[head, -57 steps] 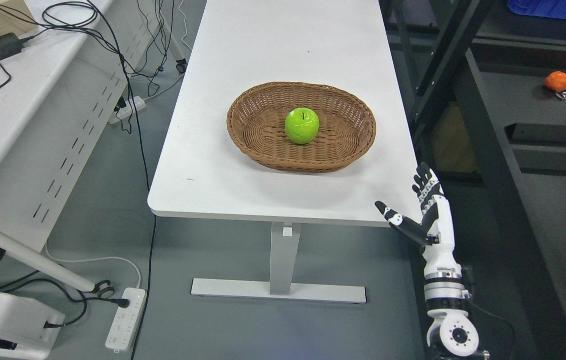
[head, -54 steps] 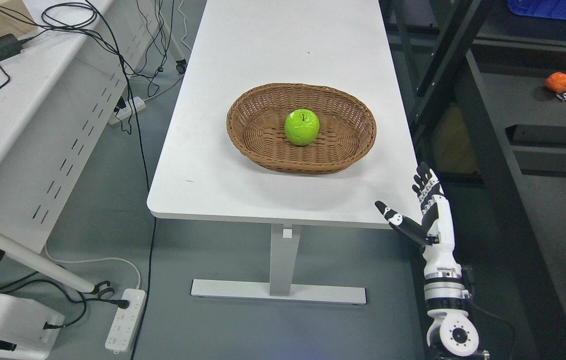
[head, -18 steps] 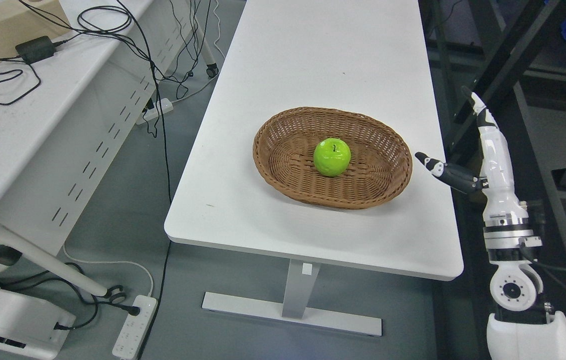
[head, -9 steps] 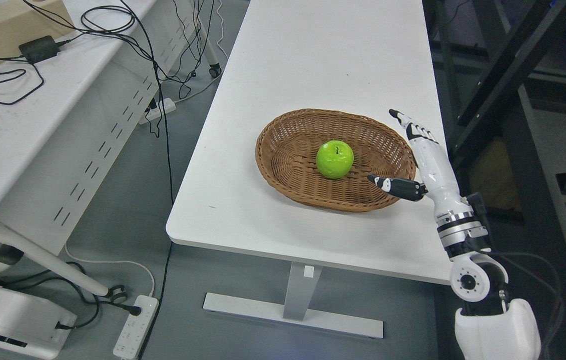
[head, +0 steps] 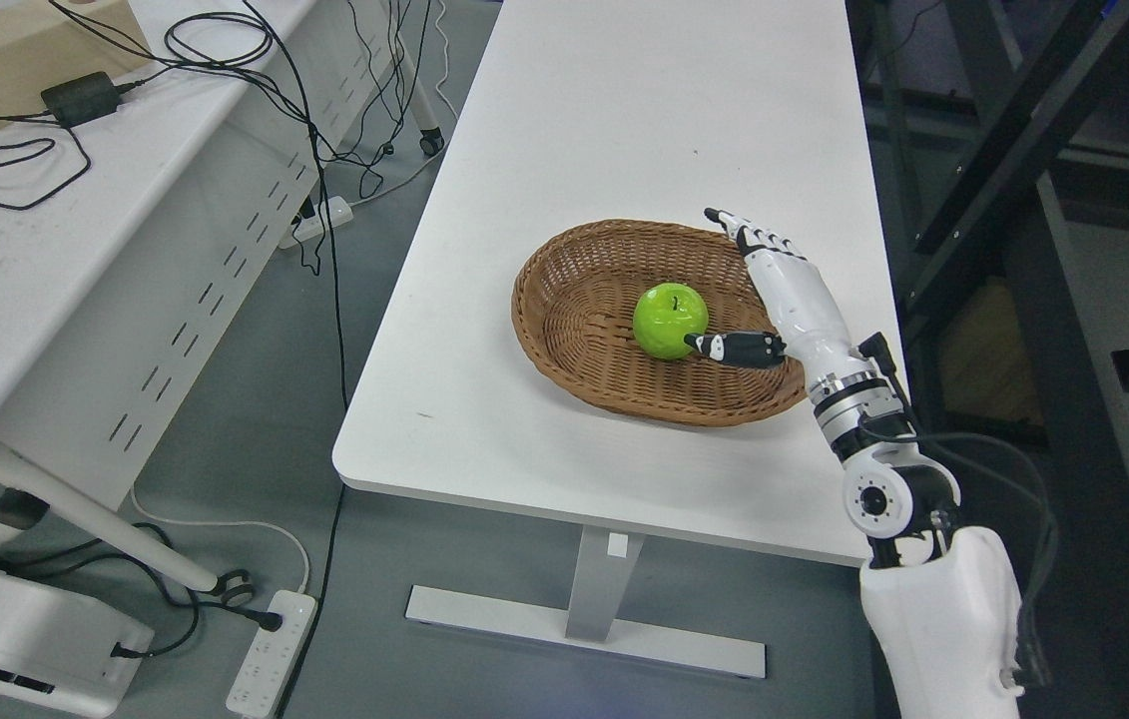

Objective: Place green apple on left shelf middle layer
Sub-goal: 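Lower the open right hand over the green apple in the basket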

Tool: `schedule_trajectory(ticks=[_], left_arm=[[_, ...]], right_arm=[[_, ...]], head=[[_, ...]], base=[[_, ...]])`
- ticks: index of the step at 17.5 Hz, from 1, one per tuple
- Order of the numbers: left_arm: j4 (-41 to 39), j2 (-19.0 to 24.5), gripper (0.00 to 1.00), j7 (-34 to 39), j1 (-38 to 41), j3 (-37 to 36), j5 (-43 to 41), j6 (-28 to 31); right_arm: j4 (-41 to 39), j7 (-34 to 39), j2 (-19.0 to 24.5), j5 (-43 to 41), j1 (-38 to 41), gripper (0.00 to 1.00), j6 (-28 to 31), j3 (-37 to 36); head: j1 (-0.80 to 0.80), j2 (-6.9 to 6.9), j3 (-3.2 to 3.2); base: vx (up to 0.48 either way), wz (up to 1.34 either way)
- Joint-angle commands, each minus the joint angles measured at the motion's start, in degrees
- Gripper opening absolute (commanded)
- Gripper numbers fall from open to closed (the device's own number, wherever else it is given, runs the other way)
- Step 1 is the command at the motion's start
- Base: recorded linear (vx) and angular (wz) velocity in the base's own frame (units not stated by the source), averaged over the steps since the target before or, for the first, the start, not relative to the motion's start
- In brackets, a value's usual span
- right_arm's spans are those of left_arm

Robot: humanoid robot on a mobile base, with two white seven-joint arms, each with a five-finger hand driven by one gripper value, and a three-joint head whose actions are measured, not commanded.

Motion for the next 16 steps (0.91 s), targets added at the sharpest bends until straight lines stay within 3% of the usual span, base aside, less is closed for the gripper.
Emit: schedule_trajectory(ticks=[1,11,16], left_arm=[[0.00,1.00,1.00,-0.04,-1.23,0.00,-0.01,0.03],[0.00,1.00,1.00,-0.04,-1.23,0.00,-0.01,0.03],[0.00,1.00,1.00,-0.04,-1.23,0.00,-0.01,0.03]], right_arm=[[14.07,0.58,2.80,1.24,-5.10,1.00,0.24,6.74],[30.16,0.66,3.86,2.47,-15.65,1.00,0.41,15.17],[34.48,0.58,2.81,2.65,-18.20,1.00,-0.20,16.32]], head=[[0.00,0.00,0.00],[0.00,0.00,0.00],[0.00,0.00,0.00]], base=[[0.000,0.00],[0.000,0.00],[0.000,0.00]])
